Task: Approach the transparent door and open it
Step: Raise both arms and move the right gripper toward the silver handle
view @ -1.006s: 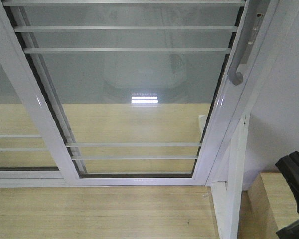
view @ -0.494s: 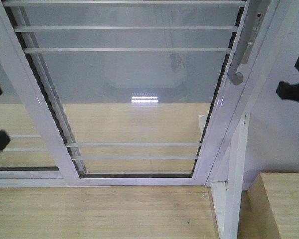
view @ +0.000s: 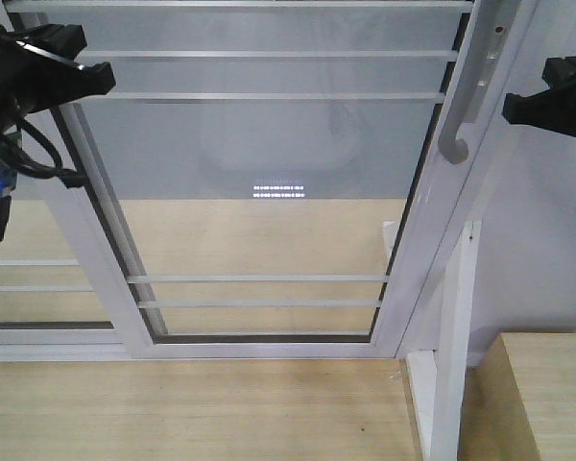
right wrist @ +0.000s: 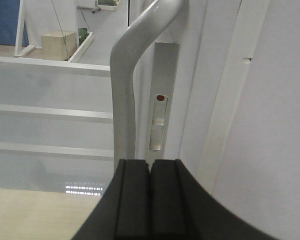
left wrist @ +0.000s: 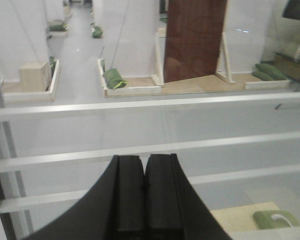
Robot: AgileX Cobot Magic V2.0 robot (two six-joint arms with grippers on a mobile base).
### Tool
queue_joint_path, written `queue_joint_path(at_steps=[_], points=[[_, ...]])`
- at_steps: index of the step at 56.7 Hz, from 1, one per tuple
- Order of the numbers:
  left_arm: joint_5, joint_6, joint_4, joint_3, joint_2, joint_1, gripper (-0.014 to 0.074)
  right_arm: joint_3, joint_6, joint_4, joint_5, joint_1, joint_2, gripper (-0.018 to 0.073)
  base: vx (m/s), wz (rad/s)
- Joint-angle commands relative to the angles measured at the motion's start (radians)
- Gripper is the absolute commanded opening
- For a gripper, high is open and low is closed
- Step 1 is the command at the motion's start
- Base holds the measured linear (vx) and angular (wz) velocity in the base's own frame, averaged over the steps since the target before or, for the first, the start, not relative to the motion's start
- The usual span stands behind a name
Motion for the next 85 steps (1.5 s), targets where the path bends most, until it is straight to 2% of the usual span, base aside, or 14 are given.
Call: queue_joint_path(at_steps=[1,19,29,39,44,50,61,67,73,85], points=[[-0.096,-0.007,-0.057,-0.050,-0.017,0.005,0.0003,-0.039,-0.012,-0.012,-0.092,-0.006,-0.022,-0.0001,0.00,0.00],[-0.125,0.018,-0.047,-0.050,-0.017,0.014,0.0003,-0.039,-0.012,-0.019,-0.117,-0.006,0.006,-0.0001,0.00,0.00],[-0.120,0.061,-0.047,-0.050,-0.017,0.057,0.0008,-0.040,-0.012,-0.101,-0.144,-0.006,0.051,0.0000,0.00,0.00],[-0.089,0.163,-0.046,-0.050,-0.010,0.058,0.0074,-0.040,0.027,-0.187,-0.149,-0.006,0.072,0.0043,0.00,0.00],[-0.078,0.181,-0.047,-0.050,0.004,0.058,0.0134,-0.040,0.069,-0.219,-0.157,-0.006,0.078,0.0105,0.00,0.00],[-0.081,0.181,-0.047,-0.050,0.019,0.058,0.0235,-0.040,0.108,-0.246,-0.156,-0.006,0.083,0.0231,0.00,0.00],[-0.098,0.181,-0.055,-0.050,0.040,0.058,0.0435,-0.040,0.124,-0.228,-0.221,-0.006,0.097,0.0547,0.00,0.00],[-0.125,0.181,-0.055,-0.050,0.047,0.058,0.0501,-0.040,0.126,-0.207,-0.283,-0.006,0.117,0.0680,0.00,0.00],[-0.146,0.181,-0.055,-0.050,0.056,0.058,0.0524,-0.040,0.130,-0.207,-0.320,-0.006,0.154,0.0729,0.00,0.00],[-0.165,0.180,-0.055,-0.050,0.081,0.058,0.0524,-0.058,0.207,-0.246,-0.422,-0.006,0.252,0.0709,0.00,0.00]])
